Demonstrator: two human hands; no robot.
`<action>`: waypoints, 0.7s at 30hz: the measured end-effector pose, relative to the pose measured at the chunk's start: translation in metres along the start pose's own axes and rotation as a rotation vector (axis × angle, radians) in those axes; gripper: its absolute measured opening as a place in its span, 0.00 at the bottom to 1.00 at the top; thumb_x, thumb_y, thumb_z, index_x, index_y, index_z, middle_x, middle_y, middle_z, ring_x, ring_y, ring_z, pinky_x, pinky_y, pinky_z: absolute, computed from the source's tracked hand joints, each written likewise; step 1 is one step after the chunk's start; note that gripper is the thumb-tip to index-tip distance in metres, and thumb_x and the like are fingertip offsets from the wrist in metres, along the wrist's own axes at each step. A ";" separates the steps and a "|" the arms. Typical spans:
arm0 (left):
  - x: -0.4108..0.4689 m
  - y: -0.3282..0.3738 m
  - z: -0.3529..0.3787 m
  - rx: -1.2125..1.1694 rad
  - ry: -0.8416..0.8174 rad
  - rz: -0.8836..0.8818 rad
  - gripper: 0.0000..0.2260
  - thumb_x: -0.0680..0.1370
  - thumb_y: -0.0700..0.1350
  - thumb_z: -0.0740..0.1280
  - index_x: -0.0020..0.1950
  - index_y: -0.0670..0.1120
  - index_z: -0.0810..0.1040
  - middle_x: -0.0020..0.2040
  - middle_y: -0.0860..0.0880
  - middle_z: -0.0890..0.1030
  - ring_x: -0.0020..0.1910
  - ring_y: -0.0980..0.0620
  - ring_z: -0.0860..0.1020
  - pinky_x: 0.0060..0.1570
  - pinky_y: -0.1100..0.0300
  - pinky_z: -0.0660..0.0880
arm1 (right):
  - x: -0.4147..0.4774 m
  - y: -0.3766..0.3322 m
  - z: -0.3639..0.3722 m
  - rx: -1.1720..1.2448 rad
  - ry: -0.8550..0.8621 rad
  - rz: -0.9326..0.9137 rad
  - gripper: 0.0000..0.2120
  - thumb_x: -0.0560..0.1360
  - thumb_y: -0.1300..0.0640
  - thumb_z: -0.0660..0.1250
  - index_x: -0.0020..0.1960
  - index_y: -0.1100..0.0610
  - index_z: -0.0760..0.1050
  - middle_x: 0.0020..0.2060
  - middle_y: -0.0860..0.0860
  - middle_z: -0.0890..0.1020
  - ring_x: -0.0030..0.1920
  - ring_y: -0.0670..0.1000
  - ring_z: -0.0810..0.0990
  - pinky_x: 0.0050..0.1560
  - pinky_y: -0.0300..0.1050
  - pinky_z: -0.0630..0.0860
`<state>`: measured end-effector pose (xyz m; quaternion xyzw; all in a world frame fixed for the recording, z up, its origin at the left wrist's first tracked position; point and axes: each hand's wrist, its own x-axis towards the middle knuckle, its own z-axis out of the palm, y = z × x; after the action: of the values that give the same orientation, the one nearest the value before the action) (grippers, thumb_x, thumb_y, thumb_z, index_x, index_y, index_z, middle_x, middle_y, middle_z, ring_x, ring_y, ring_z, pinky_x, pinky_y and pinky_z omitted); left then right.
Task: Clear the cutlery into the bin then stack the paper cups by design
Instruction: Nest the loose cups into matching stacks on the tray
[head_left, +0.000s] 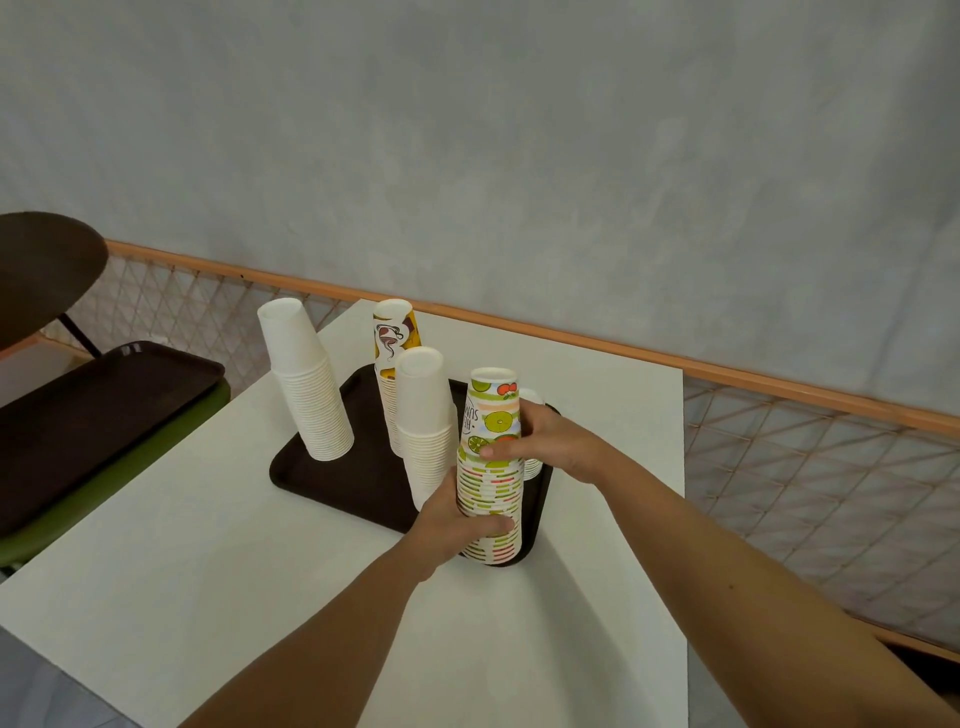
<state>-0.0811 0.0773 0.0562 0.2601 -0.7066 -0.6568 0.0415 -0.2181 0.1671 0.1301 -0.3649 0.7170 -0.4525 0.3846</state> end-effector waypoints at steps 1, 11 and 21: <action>-0.001 0.000 0.000 -0.001 0.002 -0.003 0.34 0.66 0.41 0.77 0.67 0.54 0.66 0.60 0.51 0.77 0.61 0.50 0.75 0.61 0.53 0.70 | -0.001 -0.002 0.001 -0.002 0.001 -0.005 0.24 0.69 0.55 0.74 0.63 0.50 0.72 0.60 0.49 0.80 0.59 0.51 0.79 0.65 0.54 0.73; -0.003 -0.004 -0.004 0.013 0.000 -0.009 0.34 0.66 0.41 0.77 0.67 0.54 0.65 0.61 0.52 0.76 0.61 0.51 0.74 0.62 0.54 0.70 | 0.000 -0.018 -0.003 0.028 0.053 -0.063 0.26 0.70 0.56 0.74 0.65 0.52 0.71 0.59 0.50 0.80 0.57 0.51 0.80 0.59 0.49 0.76; -0.002 -0.008 -0.004 0.015 0.013 -0.036 0.31 0.67 0.40 0.76 0.64 0.55 0.65 0.58 0.53 0.76 0.59 0.53 0.74 0.60 0.56 0.70 | 0.016 -0.038 -0.034 0.299 0.341 -0.228 0.24 0.68 0.58 0.75 0.62 0.55 0.72 0.56 0.49 0.82 0.56 0.50 0.81 0.57 0.47 0.78</action>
<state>-0.0756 0.0749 0.0501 0.2774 -0.7063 -0.6504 0.0324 -0.2481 0.1532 0.1715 -0.3010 0.6506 -0.6491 0.2544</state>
